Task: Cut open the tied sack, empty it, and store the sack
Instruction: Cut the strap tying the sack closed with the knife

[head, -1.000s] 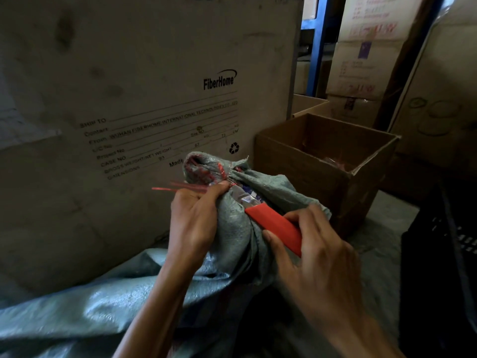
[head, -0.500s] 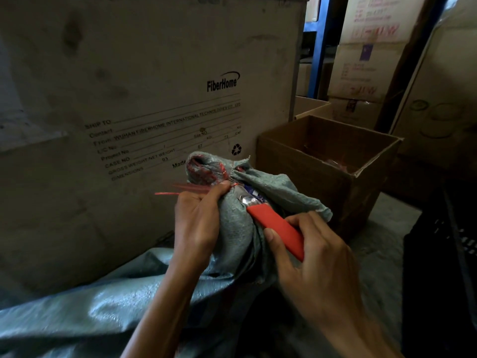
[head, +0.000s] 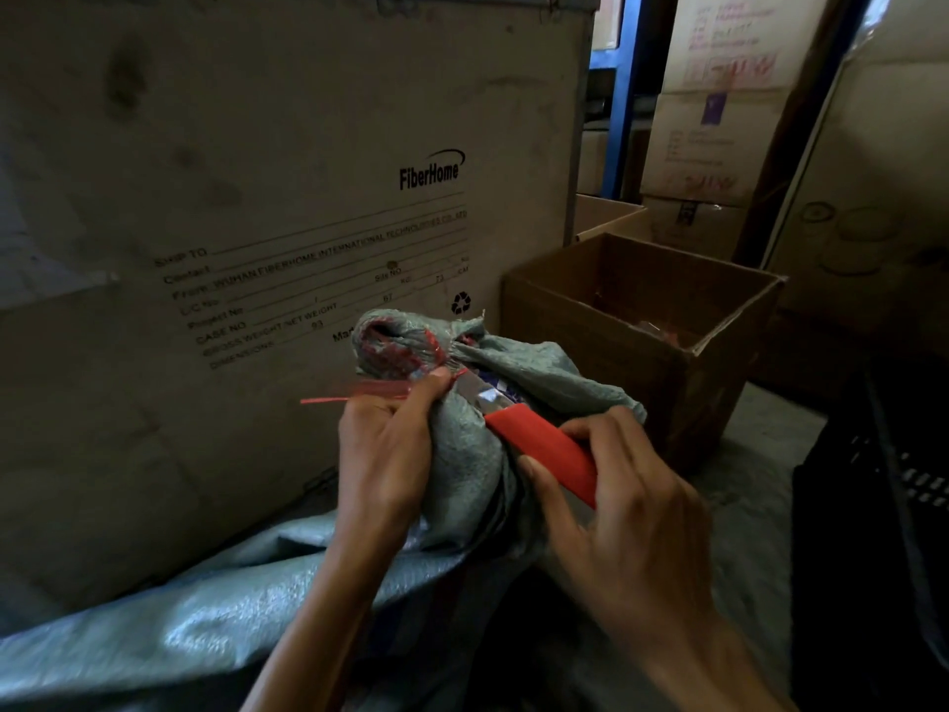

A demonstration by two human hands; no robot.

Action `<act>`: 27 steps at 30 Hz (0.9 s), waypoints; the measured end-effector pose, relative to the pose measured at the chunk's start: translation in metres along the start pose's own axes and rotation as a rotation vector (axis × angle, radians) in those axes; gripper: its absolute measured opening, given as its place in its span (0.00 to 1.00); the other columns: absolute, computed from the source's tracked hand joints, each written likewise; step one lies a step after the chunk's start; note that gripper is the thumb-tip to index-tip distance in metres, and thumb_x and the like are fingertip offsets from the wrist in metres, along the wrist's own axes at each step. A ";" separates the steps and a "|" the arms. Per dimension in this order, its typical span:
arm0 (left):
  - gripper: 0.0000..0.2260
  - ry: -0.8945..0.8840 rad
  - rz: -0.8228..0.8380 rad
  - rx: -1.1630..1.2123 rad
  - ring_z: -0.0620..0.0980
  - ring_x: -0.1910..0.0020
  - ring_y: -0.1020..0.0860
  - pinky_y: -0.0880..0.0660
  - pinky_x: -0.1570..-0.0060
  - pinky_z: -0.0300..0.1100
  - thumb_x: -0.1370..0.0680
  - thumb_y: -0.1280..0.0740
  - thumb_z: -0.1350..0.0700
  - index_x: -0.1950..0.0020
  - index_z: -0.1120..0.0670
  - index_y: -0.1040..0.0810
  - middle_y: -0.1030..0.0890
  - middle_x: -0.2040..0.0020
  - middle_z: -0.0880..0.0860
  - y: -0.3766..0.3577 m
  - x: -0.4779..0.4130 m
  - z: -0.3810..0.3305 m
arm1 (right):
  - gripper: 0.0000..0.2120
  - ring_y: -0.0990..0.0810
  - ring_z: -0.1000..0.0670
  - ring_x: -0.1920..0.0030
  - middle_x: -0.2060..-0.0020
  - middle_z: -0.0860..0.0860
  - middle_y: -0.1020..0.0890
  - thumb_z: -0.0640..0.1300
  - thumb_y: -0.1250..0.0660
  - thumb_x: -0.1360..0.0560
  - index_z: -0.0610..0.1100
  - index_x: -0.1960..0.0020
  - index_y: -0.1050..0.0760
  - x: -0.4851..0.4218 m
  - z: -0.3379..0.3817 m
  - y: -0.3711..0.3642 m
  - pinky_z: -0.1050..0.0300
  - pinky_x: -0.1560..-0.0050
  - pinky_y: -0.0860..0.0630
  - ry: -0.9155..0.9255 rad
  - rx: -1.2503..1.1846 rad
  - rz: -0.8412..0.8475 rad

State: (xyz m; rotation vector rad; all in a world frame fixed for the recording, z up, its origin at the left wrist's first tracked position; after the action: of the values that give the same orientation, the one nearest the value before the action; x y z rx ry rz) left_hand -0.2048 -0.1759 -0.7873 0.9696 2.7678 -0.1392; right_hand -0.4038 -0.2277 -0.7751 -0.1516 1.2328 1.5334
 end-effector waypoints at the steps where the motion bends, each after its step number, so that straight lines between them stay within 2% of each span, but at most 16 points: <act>1: 0.19 -0.003 0.002 0.002 0.54 0.67 0.19 0.23 0.65 0.49 0.23 0.29 0.50 0.61 0.67 0.19 0.15 0.63 0.66 0.000 0.000 -0.001 | 0.13 0.22 0.54 0.57 0.53 0.54 0.24 0.59 0.34 0.24 0.50 0.48 0.26 0.000 0.000 0.000 0.57 0.64 0.23 0.001 -0.003 0.002; 4: 0.24 -0.013 0.004 -0.015 0.67 0.62 0.16 0.20 0.60 0.62 0.29 0.29 0.43 0.60 0.67 0.18 0.15 0.60 0.69 -0.001 0.001 -0.005 | 0.14 0.24 0.56 0.58 0.53 0.54 0.24 0.59 0.35 0.24 0.49 0.48 0.26 0.000 -0.002 -0.001 0.66 0.63 0.29 0.003 0.010 0.010; 5: 0.26 -0.014 0.006 -0.019 0.68 0.61 0.16 0.20 0.59 0.64 0.30 0.30 0.42 0.60 0.67 0.18 0.15 0.60 0.68 -0.002 0.001 -0.006 | 0.14 0.26 0.58 0.58 0.53 0.54 0.24 0.59 0.35 0.24 0.49 0.48 0.26 0.000 -0.003 -0.001 0.70 0.63 0.33 0.003 0.014 0.010; 6: 0.27 -0.019 0.007 -0.021 0.66 0.64 0.17 0.20 0.61 0.62 0.31 0.30 0.41 0.61 0.68 0.18 0.15 0.61 0.67 -0.003 0.002 -0.006 | 0.14 0.28 0.59 0.59 0.53 0.55 0.25 0.59 0.35 0.24 0.49 0.49 0.26 0.000 -0.004 -0.001 0.74 0.62 0.36 0.002 0.013 0.008; 8: 0.27 -0.035 0.008 -0.023 0.55 0.70 0.20 0.23 0.68 0.52 0.30 0.30 0.40 0.63 0.67 0.20 0.15 0.67 0.61 -0.004 0.003 -0.007 | 0.14 0.29 0.61 0.59 0.54 0.56 0.25 0.60 0.36 0.24 0.50 0.48 0.26 0.001 -0.006 -0.001 0.77 0.62 0.38 -0.003 -0.010 -0.006; 9: 0.27 -0.029 0.008 -0.021 0.52 0.71 0.22 0.25 0.69 0.48 0.29 0.30 0.41 0.63 0.67 0.21 0.16 0.69 0.59 -0.005 0.005 -0.006 | 0.14 0.29 0.62 0.59 0.54 0.56 0.25 0.61 0.36 0.23 0.50 0.48 0.26 0.002 -0.007 -0.001 0.76 0.62 0.36 -0.005 -0.024 -0.014; 11: 0.25 0.028 0.003 0.008 0.51 0.71 0.23 0.27 0.68 0.46 0.26 0.29 0.44 0.63 0.68 0.21 0.18 0.70 0.60 -0.006 0.008 0.003 | 0.14 0.26 0.60 0.60 0.54 0.57 0.25 0.61 0.36 0.23 0.51 0.48 0.27 0.003 -0.008 -0.004 0.70 0.64 0.30 -0.010 -0.036 -0.028; 14: 0.21 0.151 0.010 0.075 0.54 0.66 0.16 0.22 0.61 0.48 0.23 0.29 0.47 0.60 0.66 0.18 0.13 0.63 0.61 -0.008 0.008 0.019 | 0.15 0.24 0.59 0.59 0.53 0.57 0.25 0.62 0.38 0.23 0.51 0.48 0.27 0.006 -0.007 -0.008 0.64 0.65 0.27 -0.033 -0.049 -0.052; 16: 0.18 0.203 0.016 0.087 0.54 0.63 0.14 0.21 0.58 0.47 0.23 0.29 0.47 0.58 0.63 0.16 0.12 0.61 0.60 -0.010 0.008 0.022 | 0.15 0.23 0.57 0.59 0.53 0.57 0.25 0.63 0.38 0.23 0.52 0.48 0.28 0.007 -0.004 -0.011 0.64 0.66 0.27 -0.042 -0.039 -0.062; 20: 0.11 0.262 0.021 0.145 0.47 0.64 0.13 0.22 0.62 0.42 0.22 0.30 0.49 0.60 0.52 0.12 0.11 0.61 0.53 -0.012 0.007 0.025 | 0.15 0.21 0.56 0.60 0.53 0.56 0.25 0.62 0.37 0.22 0.51 0.48 0.27 0.007 -0.004 -0.013 0.65 0.67 0.28 -0.023 0.021 -0.069; 22: 0.12 0.291 0.028 0.149 0.47 0.62 0.12 0.21 0.62 0.43 0.22 0.30 0.50 0.59 0.54 0.12 0.11 0.60 0.52 -0.012 0.005 0.031 | 0.15 0.23 0.58 0.62 0.54 0.57 0.25 0.62 0.36 0.22 0.51 0.48 0.27 0.009 -0.002 -0.017 0.69 0.67 0.31 -0.014 0.041 -0.056; 24: 0.09 0.343 0.049 0.141 0.49 0.59 0.12 0.19 0.60 0.45 0.22 0.31 0.53 0.56 0.56 0.13 0.10 0.58 0.53 -0.015 0.010 0.044 | 0.14 0.26 0.61 0.65 0.56 0.55 0.24 0.59 0.34 0.23 0.48 0.49 0.27 0.000 -0.007 -0.010 0.74 0.67 0.33 -0.093 -0.038 -0.145; 27: 0.09 0.492 0.083 0.139 0.57 0.53 0.13 0.18 0.47 0.53 0.22 0.31 0.56 0.55 0.59 0.14 0.11 0.53 0.60 -0.024 0.029 0.072 | 0.15 0.24 0.53 0.65 0.60 0.51 0.22 0.55 0.34 0.22 0.43 0.49 0.26 -0.033 -0.035 0.025 0.73 0.66 0.32 -0.254 -0.163 -0.362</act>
State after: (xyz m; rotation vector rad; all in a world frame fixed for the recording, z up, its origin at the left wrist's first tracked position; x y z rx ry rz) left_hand -0.2302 -0.1877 -0.8630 1.3045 3.1841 -0.0904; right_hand -0.4285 -0.2714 -0.7543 -0.2625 0.8281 1.2889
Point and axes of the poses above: each hand's wrist, its own x-axis away from the middle knuckle, its own y-axis out of the back of the hand, z = x × y, the point moved 8 cm from there along -x, towards the middle knuckle
